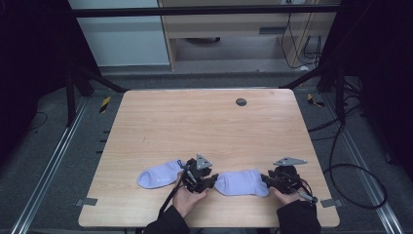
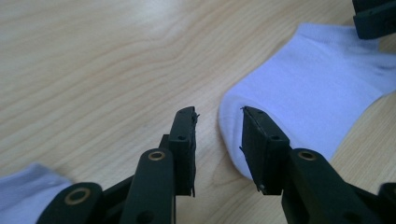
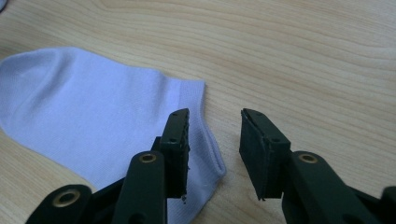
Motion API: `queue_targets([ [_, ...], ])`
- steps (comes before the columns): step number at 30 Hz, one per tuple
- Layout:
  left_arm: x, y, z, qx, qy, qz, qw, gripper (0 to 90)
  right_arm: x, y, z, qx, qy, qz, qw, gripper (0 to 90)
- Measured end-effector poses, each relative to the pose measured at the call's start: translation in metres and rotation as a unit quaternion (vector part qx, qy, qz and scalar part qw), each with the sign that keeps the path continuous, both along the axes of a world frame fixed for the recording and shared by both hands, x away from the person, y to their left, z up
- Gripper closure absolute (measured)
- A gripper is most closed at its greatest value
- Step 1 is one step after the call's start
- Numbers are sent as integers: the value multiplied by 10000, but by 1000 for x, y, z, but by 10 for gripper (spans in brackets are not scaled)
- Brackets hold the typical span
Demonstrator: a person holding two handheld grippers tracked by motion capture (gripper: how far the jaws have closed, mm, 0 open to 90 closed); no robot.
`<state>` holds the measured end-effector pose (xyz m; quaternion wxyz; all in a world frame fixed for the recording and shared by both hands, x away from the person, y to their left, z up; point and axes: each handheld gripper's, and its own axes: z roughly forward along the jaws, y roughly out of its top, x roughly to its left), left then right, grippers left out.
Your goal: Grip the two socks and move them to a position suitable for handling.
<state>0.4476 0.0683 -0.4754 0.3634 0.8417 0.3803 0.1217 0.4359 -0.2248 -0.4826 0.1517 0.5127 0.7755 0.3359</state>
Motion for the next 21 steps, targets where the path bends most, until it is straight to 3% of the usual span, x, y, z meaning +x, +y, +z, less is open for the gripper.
queue_targets([
  [5,-1,-8,-10,123,110,-99,9998,686,1,1,-4,-84,111,96,9999,675],
  [8,-2,-9,-15,121,173,-120,9997,762,2,2,-6,-129,205,133,9996,707],
  [13,-2,-9,-18,47,267,-190,9995,880,2,1,-7,-87,265,214,9994,847],
  [16,-2,-8,-16,13,278,-234,9993,888,2,2,-4,-61,227,259,9994,863],
  [21,-5,3,-6,-222,324,-238,9989,890,-4,6,9,128,-41,381,9992,867],
])
